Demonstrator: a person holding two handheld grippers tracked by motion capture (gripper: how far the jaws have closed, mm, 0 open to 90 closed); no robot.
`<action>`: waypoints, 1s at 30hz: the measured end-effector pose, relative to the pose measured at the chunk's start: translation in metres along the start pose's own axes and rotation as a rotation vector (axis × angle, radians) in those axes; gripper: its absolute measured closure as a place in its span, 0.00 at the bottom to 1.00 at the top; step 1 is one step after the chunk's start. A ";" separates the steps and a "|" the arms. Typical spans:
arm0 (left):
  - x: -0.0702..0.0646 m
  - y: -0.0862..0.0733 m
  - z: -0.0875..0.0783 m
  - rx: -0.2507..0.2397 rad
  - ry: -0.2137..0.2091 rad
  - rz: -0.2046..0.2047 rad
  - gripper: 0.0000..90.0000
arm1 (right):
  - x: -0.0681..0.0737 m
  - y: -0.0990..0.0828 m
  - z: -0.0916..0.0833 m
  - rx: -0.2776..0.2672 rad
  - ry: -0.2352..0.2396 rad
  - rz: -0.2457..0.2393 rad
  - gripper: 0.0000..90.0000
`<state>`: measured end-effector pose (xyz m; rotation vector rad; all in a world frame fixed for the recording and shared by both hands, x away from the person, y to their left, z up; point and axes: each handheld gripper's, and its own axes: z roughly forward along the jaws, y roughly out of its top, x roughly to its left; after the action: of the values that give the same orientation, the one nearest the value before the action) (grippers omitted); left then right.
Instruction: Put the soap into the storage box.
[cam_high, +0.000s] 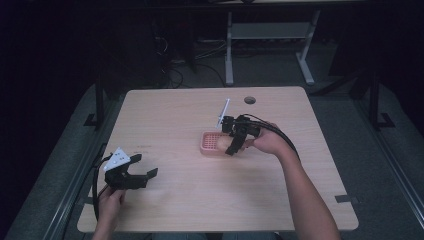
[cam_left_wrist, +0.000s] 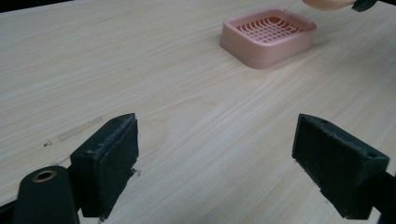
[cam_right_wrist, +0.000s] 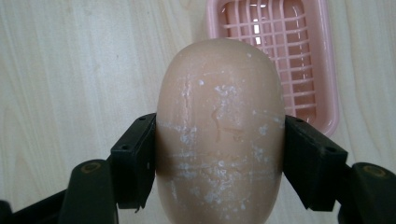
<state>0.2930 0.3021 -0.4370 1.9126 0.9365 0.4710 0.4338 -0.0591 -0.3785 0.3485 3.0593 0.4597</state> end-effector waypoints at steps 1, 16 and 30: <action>0.000 0.000 0.000 -0.002 -0.001 -0.002 0.16 | -0.001 0.001 0.001 0.002 0.002 0.002 0.35; 0.000 0.000 0.001 0.001 -0.003 -0.002 0.16 | -0.012 0.018 0.006 0.018 0.003 -0.003 0.35; 0.001 0.000 0.000 -0.002 -0.002 0.002 0.16 | -0.021 0.037 0.005 0.000 -0.002 -0.019 0.35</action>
<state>0.2937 0.3025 -0.4370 1.9120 0.9331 0.4713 0.4627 -0.0285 -0.3724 0.3194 3.0579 0.4577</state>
